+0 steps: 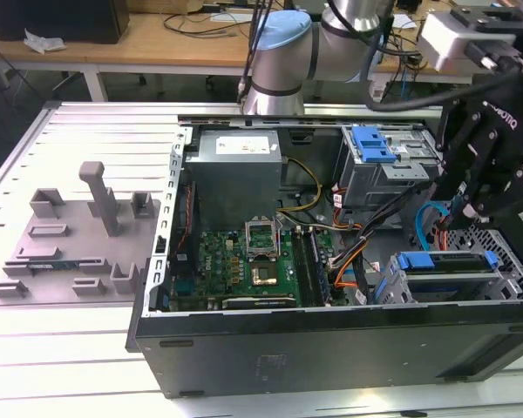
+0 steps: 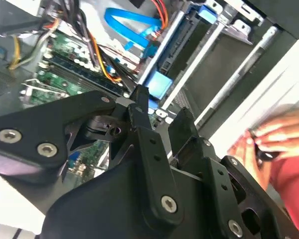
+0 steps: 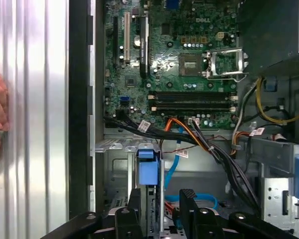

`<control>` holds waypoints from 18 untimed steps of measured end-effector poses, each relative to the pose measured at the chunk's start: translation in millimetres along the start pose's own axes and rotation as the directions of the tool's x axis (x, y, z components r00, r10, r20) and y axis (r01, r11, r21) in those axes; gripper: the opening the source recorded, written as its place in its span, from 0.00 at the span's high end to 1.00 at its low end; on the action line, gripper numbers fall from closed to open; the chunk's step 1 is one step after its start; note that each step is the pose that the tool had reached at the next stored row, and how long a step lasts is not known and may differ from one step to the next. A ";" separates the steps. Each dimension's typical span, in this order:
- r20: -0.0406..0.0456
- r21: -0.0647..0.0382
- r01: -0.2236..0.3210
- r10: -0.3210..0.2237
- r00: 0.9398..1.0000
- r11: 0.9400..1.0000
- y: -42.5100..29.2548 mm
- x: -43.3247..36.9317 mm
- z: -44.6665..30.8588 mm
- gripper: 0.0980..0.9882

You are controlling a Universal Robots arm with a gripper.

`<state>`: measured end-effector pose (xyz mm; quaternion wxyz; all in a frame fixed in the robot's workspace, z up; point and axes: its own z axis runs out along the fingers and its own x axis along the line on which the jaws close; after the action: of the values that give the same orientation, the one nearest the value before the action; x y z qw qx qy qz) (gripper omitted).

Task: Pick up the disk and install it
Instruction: 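Insert the first disk wire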

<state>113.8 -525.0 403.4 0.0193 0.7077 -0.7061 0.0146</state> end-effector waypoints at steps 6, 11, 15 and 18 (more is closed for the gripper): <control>-0.173 0.000 -0.001 0.001 0.985 1.000 -3.3 -31.7 -1.5 0.62; -0.174 0.000 -0.002 0.002 0.985 1.000 -28.6 -35.4 -1.9 0.62; -0.175 -0.001 -0.011 0.011 0.985 1.000 -42.8 -36.5 -2.0 0.62; -0.175 -0.002 -0.043 0.042 0.984 0.999 -43.9 -36.8 -1.7 0.62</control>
<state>157.7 -488.1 403.1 0.0833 0.6885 -0.7165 0.0751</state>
